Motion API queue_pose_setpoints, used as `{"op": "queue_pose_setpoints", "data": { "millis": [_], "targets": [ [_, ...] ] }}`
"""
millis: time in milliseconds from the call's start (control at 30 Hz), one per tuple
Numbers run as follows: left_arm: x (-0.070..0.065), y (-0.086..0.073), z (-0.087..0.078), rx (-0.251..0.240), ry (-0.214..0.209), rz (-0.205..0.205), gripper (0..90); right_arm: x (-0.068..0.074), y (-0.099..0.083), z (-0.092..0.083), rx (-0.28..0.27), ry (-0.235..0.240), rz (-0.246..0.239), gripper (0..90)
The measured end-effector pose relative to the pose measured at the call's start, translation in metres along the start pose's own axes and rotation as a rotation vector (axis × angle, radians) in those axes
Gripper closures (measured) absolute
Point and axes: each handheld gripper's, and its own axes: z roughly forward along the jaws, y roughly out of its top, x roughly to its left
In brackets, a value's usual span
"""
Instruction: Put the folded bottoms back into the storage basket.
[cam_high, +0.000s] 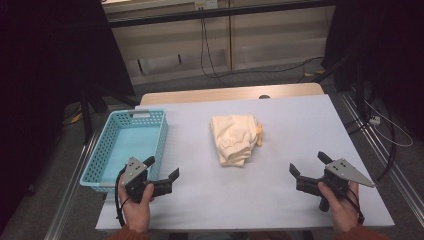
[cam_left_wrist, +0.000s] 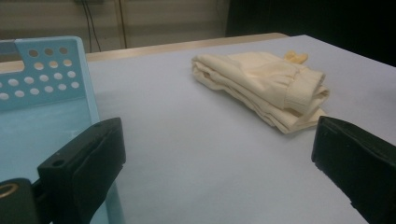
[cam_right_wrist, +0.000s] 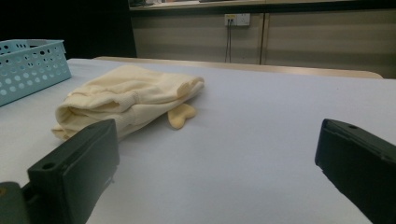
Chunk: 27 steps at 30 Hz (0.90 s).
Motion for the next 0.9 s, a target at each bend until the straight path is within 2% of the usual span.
{"op": "queue_pose_setpoints", "data": {
  "millis": [33,133,200,300,367,433,467,600,767,800,900],
  "targets": [
    [0.000,0.000,0.000,0.002,-0.001,0.001,3.1,0.000,0.000,0.000,-0.001,0.000,0.002,0.0],
    [-0.003,0.002,0.000,0.004,0.025,0.042,3.1,-0.001,0.000,0.001,0.000,0.004,0.009,0.0],
    [-0.005,0.003,0.000,-0.001,0.019,0.057,3.1,-0.001,0.000,0.001,0.001,0.005,0.010,0.0],
    [-0.007,0.003,0.002,0.001,0.009,0.046,3.1,-0.002,-0.001,0.001,0.005,0.009,0.014,0.4],
    [-0.010,0.004,0.003,0.017,0.019,0.036,3.1,-0.002,-0.001,0.001,0.004,0.011,0.017,0.4],
    [-0.013,0.006,0.004,0.017,0.024,0.041,3.1,-0.002,-0.001,0.001,0.004,0.019,0.017,0.4],
    [-0.015,0.007,0.005,0.025,0.023,0.056,3.1,-0.003,-0.001,0.001,0.004,0.026,0.014,0.4],
    [-0.020,0.007,0.009,0.041,-0.014,0.068,3.1,-0.001,-0.001,0.001,0.002,0.040,0.007,0.4],
    [-0.022,0.007,0.014,0.060,-0.034,0.072,3.4,0.000,-0.001,0.002,0.008,0.045,0.000,0.4],
    [-0.022,0.007,0.018,0.089,-0.045,0.084,3.8,0.001,-0.001,0.002,0.008,0.050,-0.007,0.4],
    [-0.023,0.007,0.023,0.113,-0.057,0.100,4.1,0.002,0.000,0.002,0.010,0.052,-0.011,0.4]
  ]
}}
